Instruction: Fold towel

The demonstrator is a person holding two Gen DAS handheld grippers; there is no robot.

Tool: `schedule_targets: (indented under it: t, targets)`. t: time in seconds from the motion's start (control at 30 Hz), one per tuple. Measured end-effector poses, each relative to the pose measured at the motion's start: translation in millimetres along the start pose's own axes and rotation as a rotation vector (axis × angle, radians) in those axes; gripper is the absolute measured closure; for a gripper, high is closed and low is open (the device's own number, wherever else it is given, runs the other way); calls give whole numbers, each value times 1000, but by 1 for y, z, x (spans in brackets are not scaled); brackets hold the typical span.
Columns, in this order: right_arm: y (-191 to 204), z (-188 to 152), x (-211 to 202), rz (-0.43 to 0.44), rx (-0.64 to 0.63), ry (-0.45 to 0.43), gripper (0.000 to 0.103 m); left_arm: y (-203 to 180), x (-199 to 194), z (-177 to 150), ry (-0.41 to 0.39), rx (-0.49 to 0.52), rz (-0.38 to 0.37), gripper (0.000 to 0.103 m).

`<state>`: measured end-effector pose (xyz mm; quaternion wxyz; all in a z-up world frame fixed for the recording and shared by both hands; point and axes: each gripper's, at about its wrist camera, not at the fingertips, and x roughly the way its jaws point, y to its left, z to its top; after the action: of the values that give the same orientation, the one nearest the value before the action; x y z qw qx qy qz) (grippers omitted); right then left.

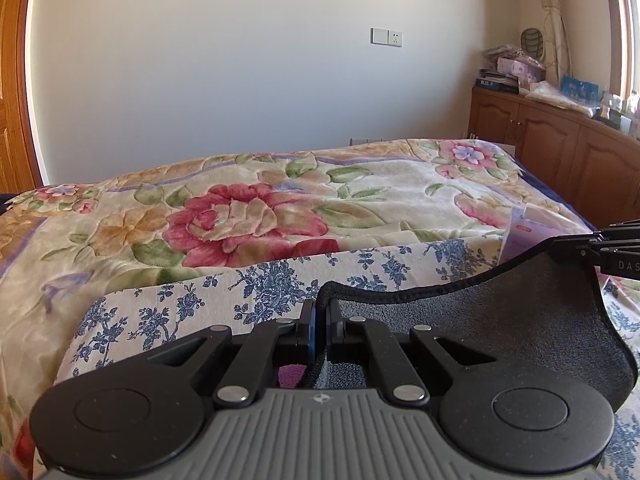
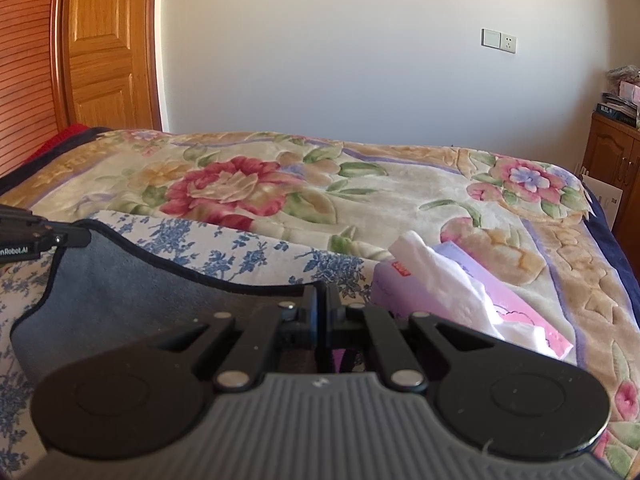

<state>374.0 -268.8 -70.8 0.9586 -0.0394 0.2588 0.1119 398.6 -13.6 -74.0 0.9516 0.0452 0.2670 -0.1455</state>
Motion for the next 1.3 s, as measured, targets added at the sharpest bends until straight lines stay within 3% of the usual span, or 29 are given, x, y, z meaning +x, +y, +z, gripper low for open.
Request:
schedule_targets:
  t: [0.8, 0.93, 1.0, 1.03, 1.1, 1.2, 1.3]
  targets:
    - [-9, -23, 34, -18, 19, 59, 98, 1, 44, -16, 57, 29, 36, 97]
    - [-8, -24, 32, -27, 22, 63, 88, 2, 43, -16, 55, 22, 32, 95]
    - [-8, -24, 30, -32, 21, 63, 83, 1, 40, -16, 53, 19, 32, 88]
    - [-8, -23, 28, -33, 23, 62, 68, 1, 39, -16, 53, 19, 33, 80]
    - [-7, -21, 23, -33, 26, 48, 54, -1, 36, -16, 51, 24, 34, 72]
    - [-3, -19, 15, -29, 26, 42, 54, -3, 30, -15, 50, 25, 33, 70]
    - [1, -18, 7, -26, 25, 45, 53, -5, 21, -13, 47, 21, 38, 56]
